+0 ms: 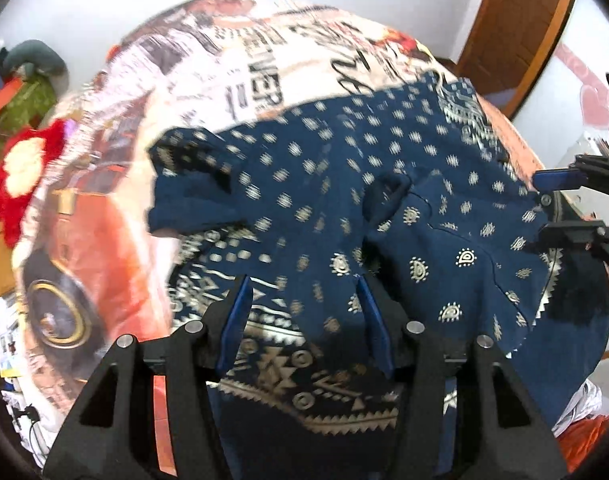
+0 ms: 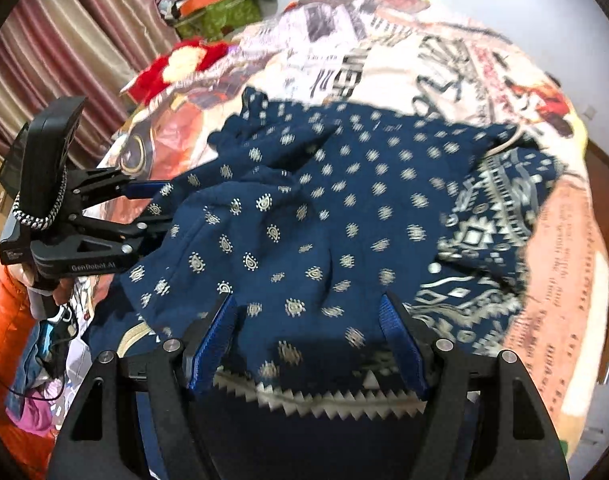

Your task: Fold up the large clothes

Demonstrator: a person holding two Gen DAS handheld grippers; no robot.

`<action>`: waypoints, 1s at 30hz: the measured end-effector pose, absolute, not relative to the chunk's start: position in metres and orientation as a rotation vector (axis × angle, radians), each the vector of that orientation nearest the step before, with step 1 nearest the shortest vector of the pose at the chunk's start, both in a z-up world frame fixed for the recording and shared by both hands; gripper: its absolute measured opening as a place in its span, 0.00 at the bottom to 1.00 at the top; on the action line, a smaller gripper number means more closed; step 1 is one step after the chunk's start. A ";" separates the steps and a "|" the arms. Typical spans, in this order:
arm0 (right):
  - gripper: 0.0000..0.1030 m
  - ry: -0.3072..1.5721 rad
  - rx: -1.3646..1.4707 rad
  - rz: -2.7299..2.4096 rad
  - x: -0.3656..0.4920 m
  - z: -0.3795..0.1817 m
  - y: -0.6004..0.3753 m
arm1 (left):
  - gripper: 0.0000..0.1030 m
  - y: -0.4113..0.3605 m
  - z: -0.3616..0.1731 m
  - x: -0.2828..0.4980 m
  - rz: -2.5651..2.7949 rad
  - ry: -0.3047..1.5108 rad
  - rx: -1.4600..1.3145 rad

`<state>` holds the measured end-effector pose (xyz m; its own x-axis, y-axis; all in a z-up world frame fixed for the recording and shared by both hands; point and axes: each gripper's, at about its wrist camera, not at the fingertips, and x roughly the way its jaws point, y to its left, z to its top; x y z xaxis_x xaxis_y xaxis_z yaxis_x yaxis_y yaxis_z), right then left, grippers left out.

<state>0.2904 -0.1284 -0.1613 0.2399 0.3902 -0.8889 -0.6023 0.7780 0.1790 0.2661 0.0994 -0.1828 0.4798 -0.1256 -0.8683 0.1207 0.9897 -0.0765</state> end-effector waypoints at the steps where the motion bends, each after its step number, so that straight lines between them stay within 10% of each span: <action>1: 0.70 1.125 -0.213 0.675 0.290 -0.156 -0.133 | 0.55 0.104 -0.177 0.263 -0.135 1.044 -0.006; 30: 0.74 1.079 0.052 0.461 0.222 -0.162 -0.241 | 0.65 0.195 -0.293 0.161 -0.017 1.275 -0.585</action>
